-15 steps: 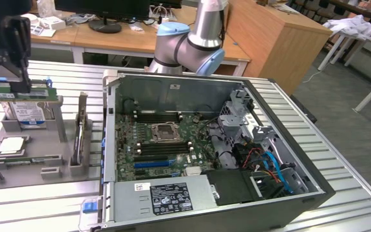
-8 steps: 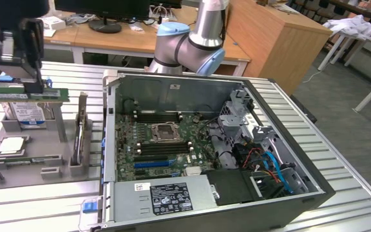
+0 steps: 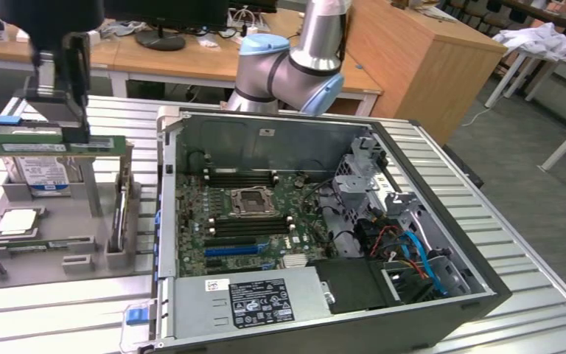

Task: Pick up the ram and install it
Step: 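Pick up the ram and move it above insertion slot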

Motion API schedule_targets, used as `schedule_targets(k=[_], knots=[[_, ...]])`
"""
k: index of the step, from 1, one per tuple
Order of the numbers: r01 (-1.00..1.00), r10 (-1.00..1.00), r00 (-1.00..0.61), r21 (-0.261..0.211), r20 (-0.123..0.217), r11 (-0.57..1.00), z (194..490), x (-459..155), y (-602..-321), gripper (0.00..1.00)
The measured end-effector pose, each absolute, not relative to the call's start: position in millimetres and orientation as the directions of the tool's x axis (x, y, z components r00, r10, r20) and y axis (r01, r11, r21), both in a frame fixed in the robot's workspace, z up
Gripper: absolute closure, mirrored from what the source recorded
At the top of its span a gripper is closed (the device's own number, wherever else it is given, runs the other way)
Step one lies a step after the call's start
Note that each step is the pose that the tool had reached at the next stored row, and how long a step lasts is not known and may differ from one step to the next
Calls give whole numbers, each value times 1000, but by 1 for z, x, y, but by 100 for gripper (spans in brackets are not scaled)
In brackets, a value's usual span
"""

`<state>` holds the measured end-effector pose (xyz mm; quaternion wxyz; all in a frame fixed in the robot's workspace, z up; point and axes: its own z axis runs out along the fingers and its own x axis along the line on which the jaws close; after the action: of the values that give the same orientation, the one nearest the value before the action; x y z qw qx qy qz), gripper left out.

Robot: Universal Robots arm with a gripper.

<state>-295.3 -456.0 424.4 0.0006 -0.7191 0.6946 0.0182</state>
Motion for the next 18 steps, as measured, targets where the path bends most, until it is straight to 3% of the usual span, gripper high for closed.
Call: schedule_targets(k=[18], knots=[[-999, -999, 41, 24, -27, -42, 424, -243, -456, 88]])
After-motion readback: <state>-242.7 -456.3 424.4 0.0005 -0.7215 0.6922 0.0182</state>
